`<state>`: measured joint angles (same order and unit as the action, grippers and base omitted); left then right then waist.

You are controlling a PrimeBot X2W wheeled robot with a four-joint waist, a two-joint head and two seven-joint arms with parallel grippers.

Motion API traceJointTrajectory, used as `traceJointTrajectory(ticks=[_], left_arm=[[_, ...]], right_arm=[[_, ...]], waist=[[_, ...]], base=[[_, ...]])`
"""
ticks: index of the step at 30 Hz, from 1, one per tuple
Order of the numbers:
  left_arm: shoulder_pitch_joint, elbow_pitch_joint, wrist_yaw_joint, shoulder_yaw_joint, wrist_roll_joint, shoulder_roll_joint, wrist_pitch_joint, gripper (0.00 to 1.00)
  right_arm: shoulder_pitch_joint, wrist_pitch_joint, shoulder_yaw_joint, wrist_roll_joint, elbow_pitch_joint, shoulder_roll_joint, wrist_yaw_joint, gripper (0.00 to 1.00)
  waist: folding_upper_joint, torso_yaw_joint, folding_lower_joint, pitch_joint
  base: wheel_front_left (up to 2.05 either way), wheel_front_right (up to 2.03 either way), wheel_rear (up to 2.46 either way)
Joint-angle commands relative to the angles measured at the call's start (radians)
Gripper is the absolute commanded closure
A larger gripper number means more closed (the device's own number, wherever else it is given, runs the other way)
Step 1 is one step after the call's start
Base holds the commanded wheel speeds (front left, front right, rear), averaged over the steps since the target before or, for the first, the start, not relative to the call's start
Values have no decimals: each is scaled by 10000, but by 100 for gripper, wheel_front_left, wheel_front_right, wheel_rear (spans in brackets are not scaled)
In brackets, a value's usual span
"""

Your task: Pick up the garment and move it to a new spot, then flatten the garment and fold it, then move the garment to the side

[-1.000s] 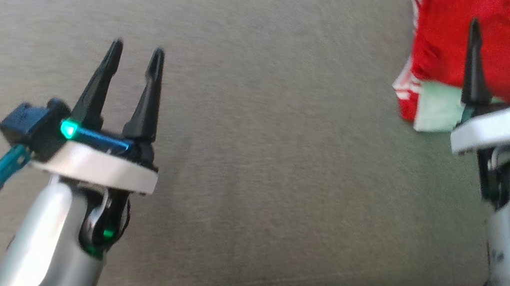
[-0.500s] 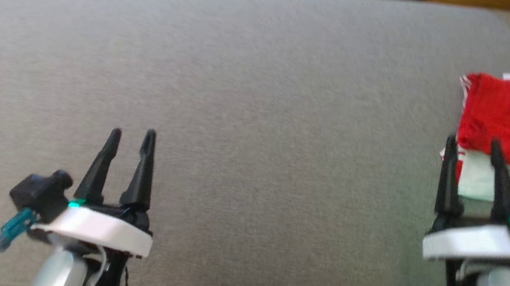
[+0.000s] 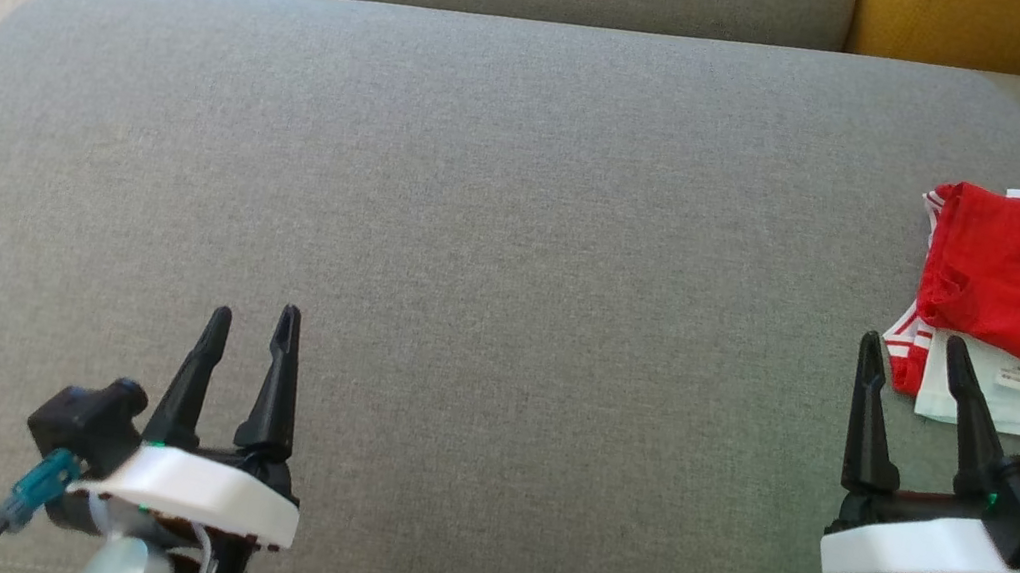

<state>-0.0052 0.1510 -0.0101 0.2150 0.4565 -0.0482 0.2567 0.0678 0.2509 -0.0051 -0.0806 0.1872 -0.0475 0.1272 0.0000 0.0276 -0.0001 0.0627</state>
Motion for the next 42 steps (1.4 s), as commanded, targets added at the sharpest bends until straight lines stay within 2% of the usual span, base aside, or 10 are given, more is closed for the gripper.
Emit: traceJointTrajectory(ticks=[1,6,18,29,32,33,42], left_arm=[[-424,-359,-43,-324,-92,-21,51,0],[-510,-429,-175,-478,-160,-20,51,0],[-382,-625,373,-914,642,-20,51,0],[-339,-881,700,-1129,921,-20,51,0],[-304,-947,653,-1181,1182,-20,51,0],[6,-543,656,-761,1203,4,0,100],[-4,-212,701,-827,1933,-32,-215,100]], right_arm=[[246,105,272,-46,-378,-31,35,0],[292,107,281,-161,-427,-30,35,0],[345,108,284,-219,-430,-29,35,0],[360,108,314,-228,-374,-28,35,0],[369,108,435,-118,-267,-28,35,0],[26,-2,169,-135,63,4,0,100],[-37,-193,213,-1219,316,-16,2,100]], waist=[[0,-2,1,11],[0,-5,1,89],[0,-106,1,116],[0,-203,1,77],[0,-248,1,96],[0,-240,1,91],[0,-243,1,46]], base=[[0,0,0],[0,0,0],[0,0,0],[0,0,0],[0,0,0],[0,0,0],[0,0,0]])
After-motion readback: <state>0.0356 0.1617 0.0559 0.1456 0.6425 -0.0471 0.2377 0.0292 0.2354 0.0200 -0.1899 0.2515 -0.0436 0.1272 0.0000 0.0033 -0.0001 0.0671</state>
